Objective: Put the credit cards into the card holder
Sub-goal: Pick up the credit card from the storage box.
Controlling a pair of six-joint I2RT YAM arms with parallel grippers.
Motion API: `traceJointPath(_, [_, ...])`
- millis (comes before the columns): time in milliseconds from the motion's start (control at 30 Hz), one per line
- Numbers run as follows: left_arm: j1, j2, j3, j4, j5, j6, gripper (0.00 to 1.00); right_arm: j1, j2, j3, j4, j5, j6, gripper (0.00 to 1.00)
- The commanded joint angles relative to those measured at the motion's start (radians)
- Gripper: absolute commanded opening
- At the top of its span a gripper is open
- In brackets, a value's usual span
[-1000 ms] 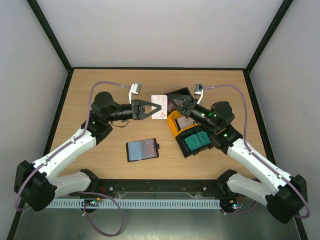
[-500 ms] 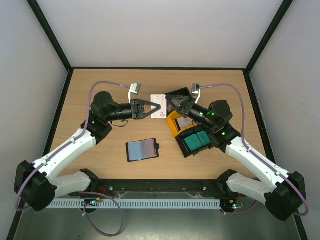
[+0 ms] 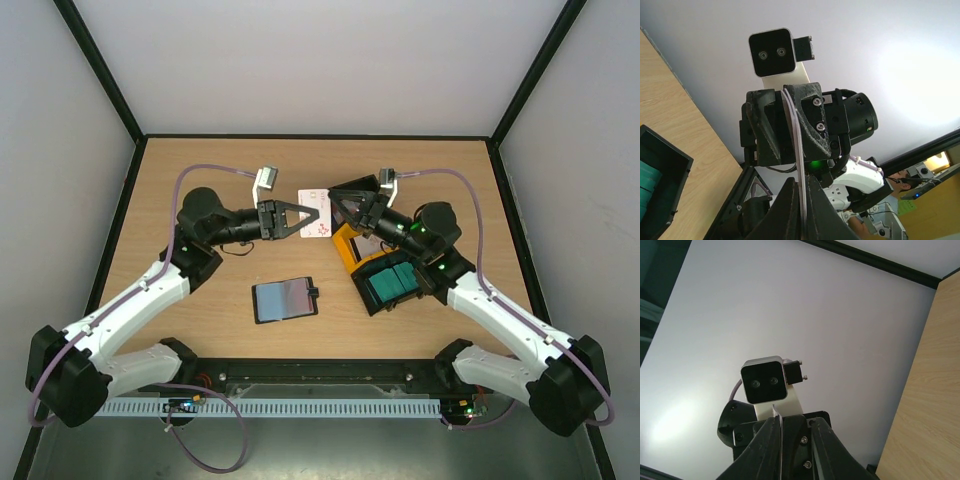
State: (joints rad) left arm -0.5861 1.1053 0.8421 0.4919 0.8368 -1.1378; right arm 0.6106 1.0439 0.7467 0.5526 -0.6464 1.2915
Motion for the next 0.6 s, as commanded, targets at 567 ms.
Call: traceJointPath(567, [-0.012, -0.062, -0.028, 0.211, 0.023, -0.013, 0.03, 0.003, 0.034, -0.058, 0.067, -0.009, 0.083, 0.08])
